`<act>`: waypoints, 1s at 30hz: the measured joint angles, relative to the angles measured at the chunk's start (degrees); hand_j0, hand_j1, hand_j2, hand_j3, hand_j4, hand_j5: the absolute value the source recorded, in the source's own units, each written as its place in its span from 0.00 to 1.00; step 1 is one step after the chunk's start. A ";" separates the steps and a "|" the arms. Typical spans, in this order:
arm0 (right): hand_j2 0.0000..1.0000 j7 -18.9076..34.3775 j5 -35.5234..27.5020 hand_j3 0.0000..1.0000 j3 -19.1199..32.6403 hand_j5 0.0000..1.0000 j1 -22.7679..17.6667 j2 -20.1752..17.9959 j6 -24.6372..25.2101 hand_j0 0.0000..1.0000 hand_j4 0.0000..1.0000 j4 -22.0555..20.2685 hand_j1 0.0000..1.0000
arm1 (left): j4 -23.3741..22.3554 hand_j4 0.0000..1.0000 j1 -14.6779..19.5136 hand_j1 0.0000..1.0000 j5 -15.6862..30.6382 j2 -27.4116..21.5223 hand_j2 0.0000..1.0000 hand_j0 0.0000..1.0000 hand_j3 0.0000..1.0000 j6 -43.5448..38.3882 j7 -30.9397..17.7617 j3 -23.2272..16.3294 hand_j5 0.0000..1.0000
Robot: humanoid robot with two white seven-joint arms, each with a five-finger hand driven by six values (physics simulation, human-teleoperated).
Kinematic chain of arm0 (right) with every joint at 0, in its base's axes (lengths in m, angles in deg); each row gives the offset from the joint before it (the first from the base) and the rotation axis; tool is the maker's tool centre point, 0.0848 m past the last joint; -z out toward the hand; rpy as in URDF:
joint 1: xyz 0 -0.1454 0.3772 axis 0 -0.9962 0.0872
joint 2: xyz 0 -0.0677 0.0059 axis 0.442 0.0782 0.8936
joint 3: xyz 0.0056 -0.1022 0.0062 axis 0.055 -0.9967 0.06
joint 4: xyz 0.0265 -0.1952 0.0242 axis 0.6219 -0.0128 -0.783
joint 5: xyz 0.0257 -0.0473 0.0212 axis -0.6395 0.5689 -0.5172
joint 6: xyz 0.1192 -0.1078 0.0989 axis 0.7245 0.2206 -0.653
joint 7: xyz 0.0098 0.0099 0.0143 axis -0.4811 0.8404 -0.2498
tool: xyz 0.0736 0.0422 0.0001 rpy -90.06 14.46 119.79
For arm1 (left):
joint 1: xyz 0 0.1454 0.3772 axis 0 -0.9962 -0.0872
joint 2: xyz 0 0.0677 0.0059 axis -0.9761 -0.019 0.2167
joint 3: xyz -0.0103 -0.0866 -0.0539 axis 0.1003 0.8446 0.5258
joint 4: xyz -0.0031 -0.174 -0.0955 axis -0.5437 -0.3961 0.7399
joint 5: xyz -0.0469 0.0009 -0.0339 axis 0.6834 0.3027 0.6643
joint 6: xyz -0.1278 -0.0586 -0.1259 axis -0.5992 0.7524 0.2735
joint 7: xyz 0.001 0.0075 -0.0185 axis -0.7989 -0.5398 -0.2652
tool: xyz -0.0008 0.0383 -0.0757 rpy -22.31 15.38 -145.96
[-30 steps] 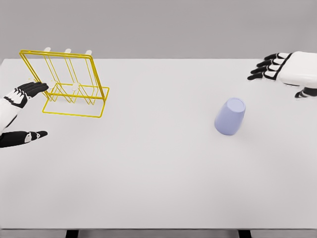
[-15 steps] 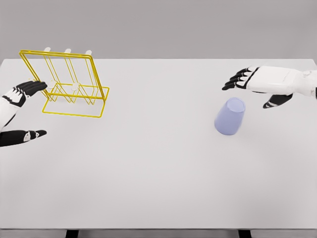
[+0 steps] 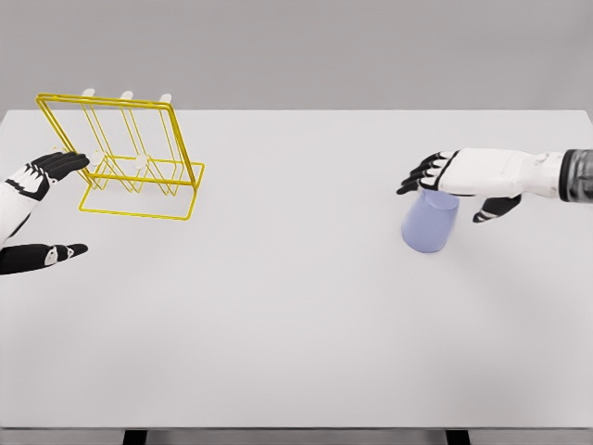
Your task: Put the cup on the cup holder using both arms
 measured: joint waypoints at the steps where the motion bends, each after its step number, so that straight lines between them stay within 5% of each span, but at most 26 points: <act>1: 0.99 0.00 0.06 0.99 -0.04 0.99 0.00 0.18 0.00 0.99 0.99 0.06 0.99 | 0.00 1.00 0.00 1.00 -0.01 0.00 1.00 1.00 1.00 0.00 0.00 -0.02 1.00; 15: 0.94 0.00 1.13 0.94 -1.62 0.94 0.18 2.13 0.00 0.94 0.94 3.30 0.94 | -0.10 1.00 0.09 1.00 -0.14 0.08 1.00 1.00 1.00 0.00 0.00 -0.11 1.00; 30: 0.41 0.02 0.66 0.41 -1.64 0.41 0.26 2.65 0.00 0.41 0.41 2.82 0.41 | -0.17 1.00 0.09 1.00 -0.14 0.09 1.00 1.00 1.00 0.00 0.00 -0.10 1.00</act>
